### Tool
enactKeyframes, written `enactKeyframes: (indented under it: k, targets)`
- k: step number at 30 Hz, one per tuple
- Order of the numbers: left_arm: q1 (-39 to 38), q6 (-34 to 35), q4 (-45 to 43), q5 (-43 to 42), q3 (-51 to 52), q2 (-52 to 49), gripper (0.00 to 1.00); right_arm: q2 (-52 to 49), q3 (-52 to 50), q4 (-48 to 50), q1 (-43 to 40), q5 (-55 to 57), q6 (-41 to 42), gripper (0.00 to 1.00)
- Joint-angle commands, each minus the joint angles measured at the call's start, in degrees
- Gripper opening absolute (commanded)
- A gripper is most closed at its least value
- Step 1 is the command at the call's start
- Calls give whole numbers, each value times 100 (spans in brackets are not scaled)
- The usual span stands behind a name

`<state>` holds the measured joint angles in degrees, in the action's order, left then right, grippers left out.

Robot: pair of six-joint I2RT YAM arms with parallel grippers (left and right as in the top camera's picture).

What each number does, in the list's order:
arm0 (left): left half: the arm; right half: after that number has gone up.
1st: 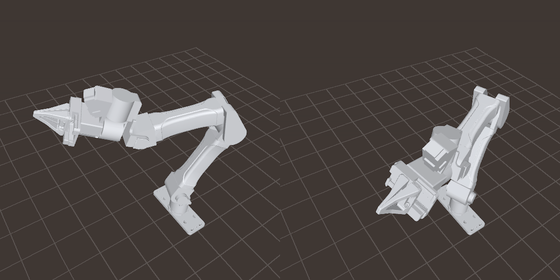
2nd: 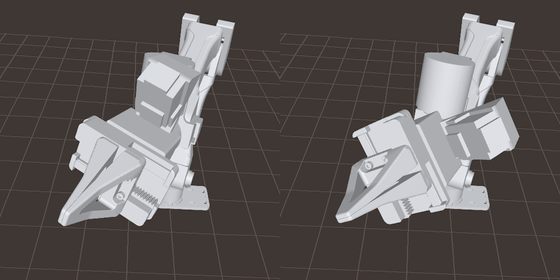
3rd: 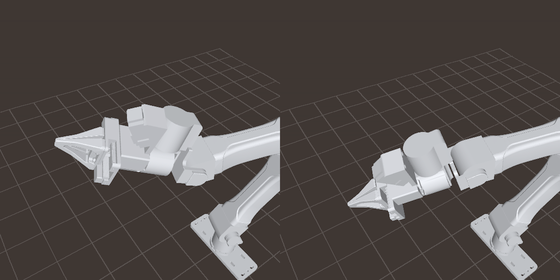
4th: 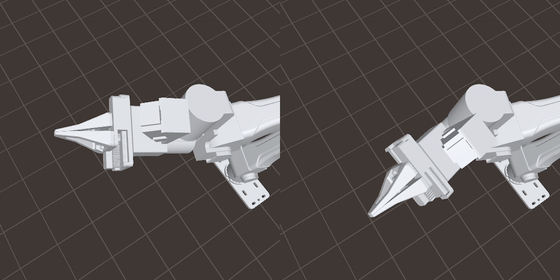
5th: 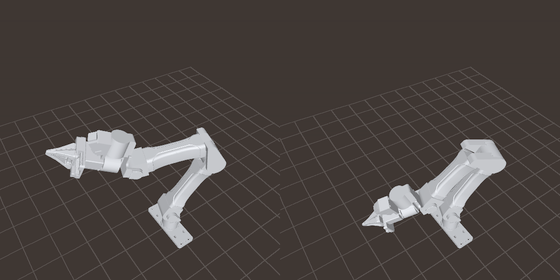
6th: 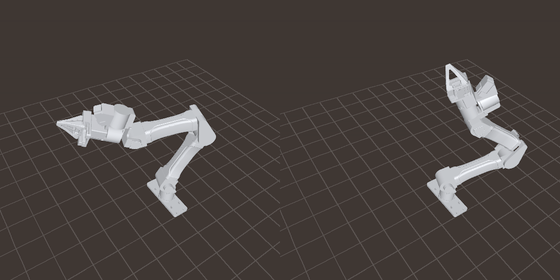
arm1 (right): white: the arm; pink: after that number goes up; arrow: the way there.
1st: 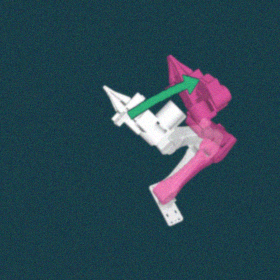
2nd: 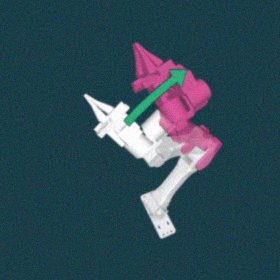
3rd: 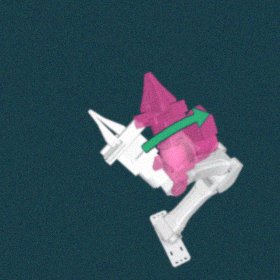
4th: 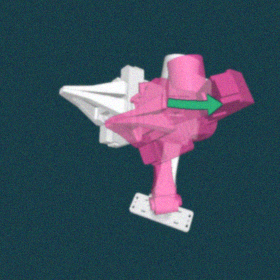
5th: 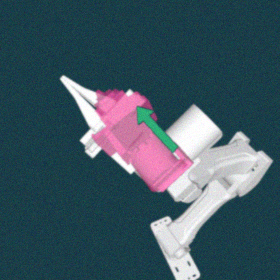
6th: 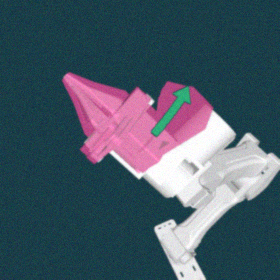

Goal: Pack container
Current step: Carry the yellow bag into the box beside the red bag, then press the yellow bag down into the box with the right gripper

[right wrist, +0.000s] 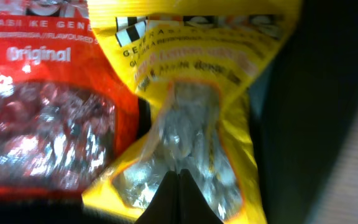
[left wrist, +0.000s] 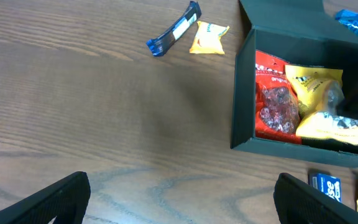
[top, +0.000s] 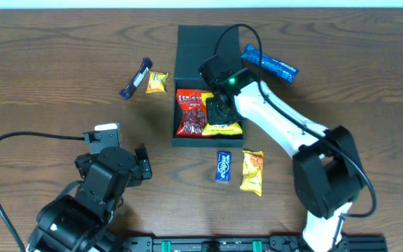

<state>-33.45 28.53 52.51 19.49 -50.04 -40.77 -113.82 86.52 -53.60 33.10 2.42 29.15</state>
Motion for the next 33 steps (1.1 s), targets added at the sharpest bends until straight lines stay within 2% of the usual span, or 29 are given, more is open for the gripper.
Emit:
enactKeyframes:
  k: [1,11,19,25,29,33]
  targets:
    - [15,42,17,39,7,-4,95,-160,-35,120,4,208,57,1]
    - [15,42,17,39,7,-4,95,48,-2,92,-2,238,37,1]
    - [15,44,17,39,7,-4,95,-68,-243,136,-13,1091,37,2]
    - [15,44,17,39,7,-4,95,-68,-267,122,-98,1141,37,4]
    - [15,44,17,39,7,-4,95,-68,-264,258,-83,977,42,2]
    - [15,44,17,39,7,-4,95,-68,-264,393,-4,291,275,2]
